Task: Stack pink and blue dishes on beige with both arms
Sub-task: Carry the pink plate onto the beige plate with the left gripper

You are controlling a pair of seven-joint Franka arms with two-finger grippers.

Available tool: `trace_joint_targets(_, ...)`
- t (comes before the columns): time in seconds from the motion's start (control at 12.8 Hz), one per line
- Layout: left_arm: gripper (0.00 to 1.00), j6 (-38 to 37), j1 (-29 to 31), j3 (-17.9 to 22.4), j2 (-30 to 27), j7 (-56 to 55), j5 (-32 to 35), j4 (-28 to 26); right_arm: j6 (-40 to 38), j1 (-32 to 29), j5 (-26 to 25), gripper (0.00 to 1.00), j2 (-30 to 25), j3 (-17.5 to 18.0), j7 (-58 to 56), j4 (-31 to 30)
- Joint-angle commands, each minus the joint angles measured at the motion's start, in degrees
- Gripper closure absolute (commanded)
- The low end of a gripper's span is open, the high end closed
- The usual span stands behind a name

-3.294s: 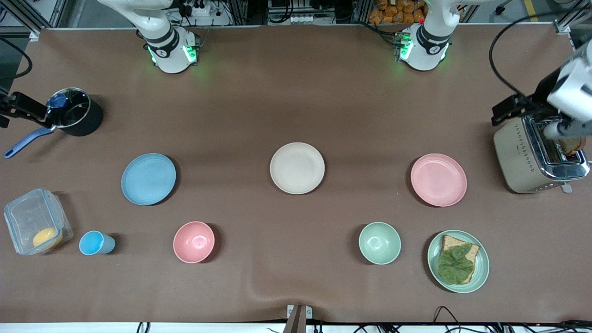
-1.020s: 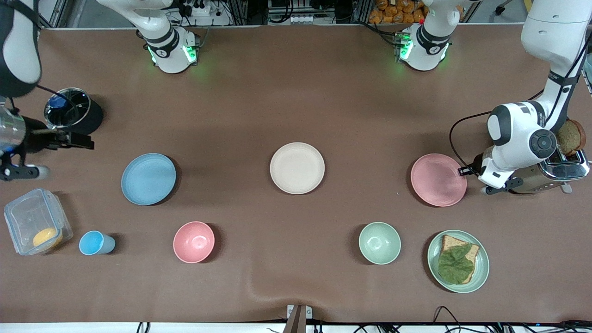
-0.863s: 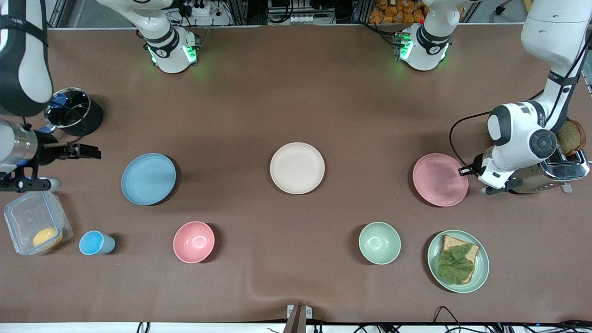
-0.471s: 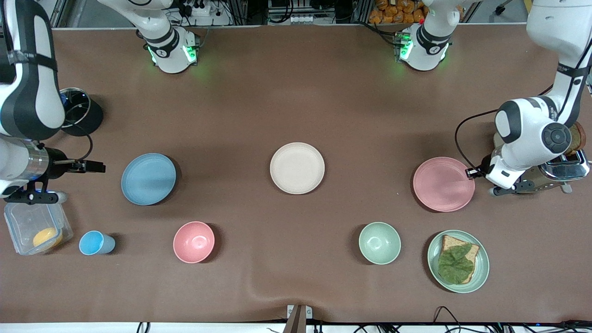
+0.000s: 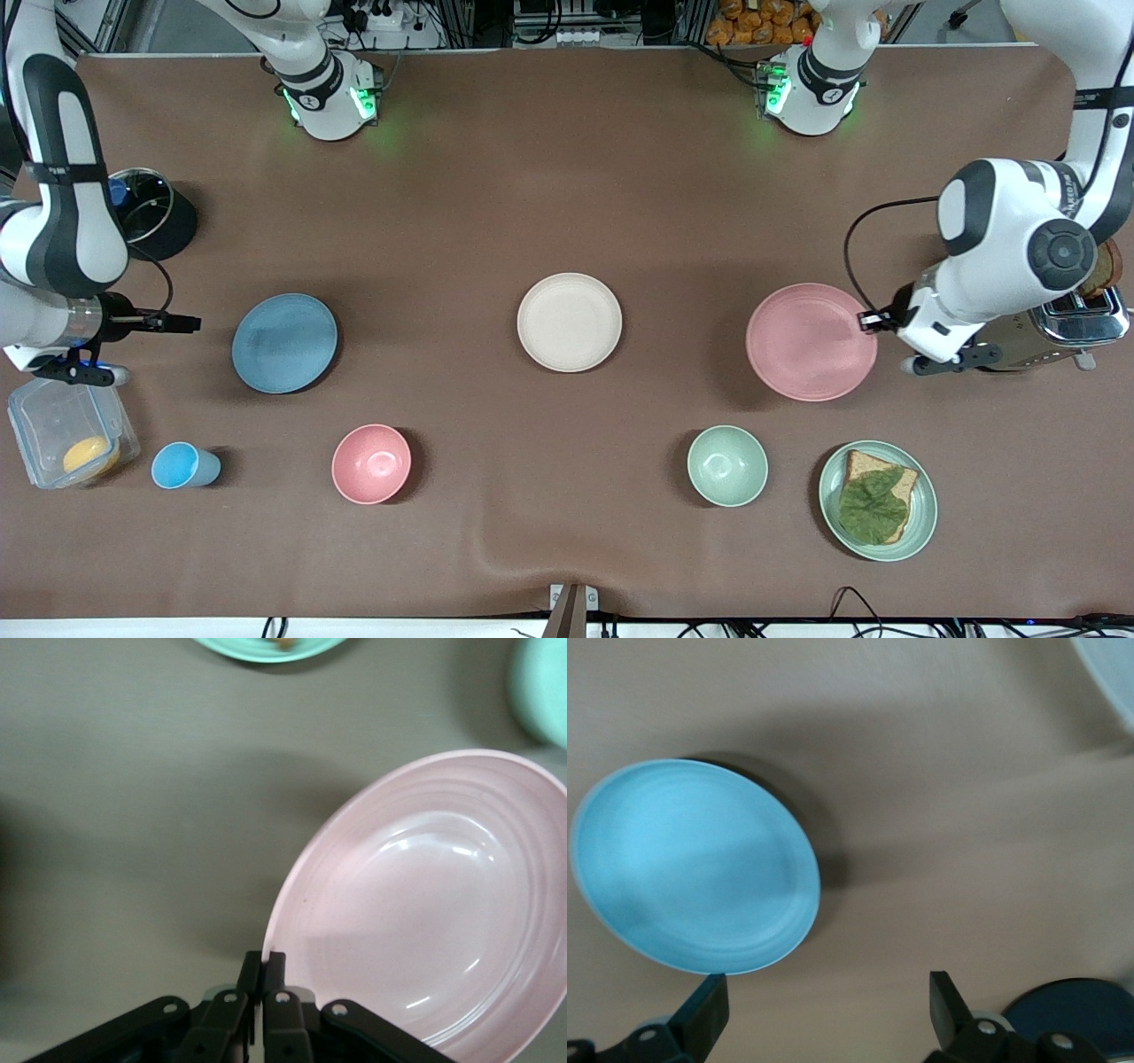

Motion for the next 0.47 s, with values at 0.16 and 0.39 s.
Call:
trace_joint_targets(0.16,1.0,-0.9,-5.1,-5.6,5.0,-13.2,-0.7,3.9,3.4,-1.3,4.8,0.0,3.4,1.0,-0.6,-1.5)
trace_joint_targets(0.39,1.0,-0.9,-11.2,-5.6,8.0,-19.1,-0.7,6.7,16.3,0.0,4.8,0.0,3.4,1.0,-0.5,-9.2)
